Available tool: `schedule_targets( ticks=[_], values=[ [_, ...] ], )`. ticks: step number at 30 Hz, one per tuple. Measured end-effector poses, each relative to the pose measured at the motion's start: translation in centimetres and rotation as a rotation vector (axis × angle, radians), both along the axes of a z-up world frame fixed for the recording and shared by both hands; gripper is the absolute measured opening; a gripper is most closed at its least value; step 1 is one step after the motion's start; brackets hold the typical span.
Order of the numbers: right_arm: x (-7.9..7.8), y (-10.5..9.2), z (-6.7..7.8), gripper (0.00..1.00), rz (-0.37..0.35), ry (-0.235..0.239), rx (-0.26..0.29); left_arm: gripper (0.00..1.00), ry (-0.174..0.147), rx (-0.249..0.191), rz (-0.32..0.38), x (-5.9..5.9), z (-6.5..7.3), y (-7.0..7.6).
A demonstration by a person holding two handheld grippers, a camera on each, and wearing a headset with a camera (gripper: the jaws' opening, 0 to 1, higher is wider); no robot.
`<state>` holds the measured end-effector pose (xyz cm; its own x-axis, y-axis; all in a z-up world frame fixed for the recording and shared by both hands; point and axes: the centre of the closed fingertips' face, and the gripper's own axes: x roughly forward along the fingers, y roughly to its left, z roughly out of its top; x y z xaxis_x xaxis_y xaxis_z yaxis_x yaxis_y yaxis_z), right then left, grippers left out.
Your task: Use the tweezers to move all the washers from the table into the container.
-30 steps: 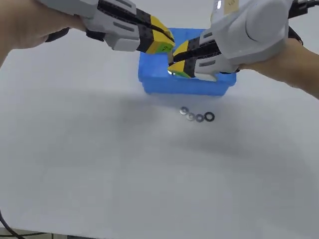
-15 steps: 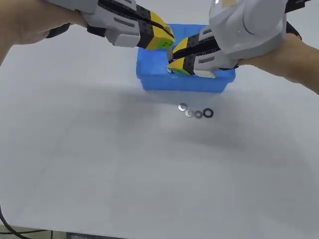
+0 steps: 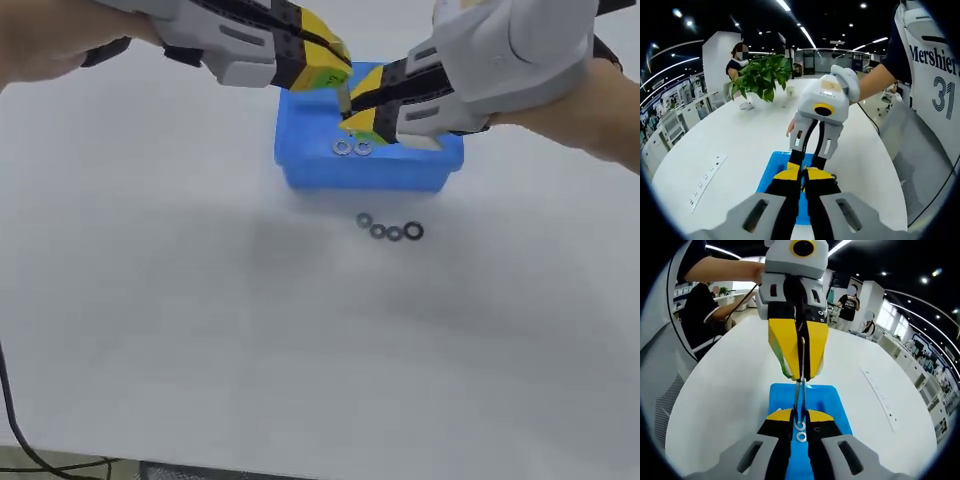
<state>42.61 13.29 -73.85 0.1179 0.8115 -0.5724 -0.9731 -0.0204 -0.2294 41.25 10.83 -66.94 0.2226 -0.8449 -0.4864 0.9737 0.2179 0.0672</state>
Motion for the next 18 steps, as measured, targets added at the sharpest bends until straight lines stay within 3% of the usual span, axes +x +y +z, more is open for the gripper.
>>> schedule_targets(
  ticks=[10, 14, 18],
  values=[
    [-2.5, -0.9, 2.6, 0.1, 0.013, -0.034, 0.004, 0.06, -0.035, -0.01, -0.03, -2.9, 2.6, -1.0],
    [-3.5, -1.1, 2.7, 0.1, 0.021, -0.035, -0.003, 0.06, -0.038, -0.003, -0.039, -4.1, 2.8, -1.3],
    [-5.1, -1.4, 2.0, 0.1, 0.021, -0.008, 0.007, 0.06, -0.022, -0.002, -0.042, -5.5, 2.2, -1.6]
  ],
)
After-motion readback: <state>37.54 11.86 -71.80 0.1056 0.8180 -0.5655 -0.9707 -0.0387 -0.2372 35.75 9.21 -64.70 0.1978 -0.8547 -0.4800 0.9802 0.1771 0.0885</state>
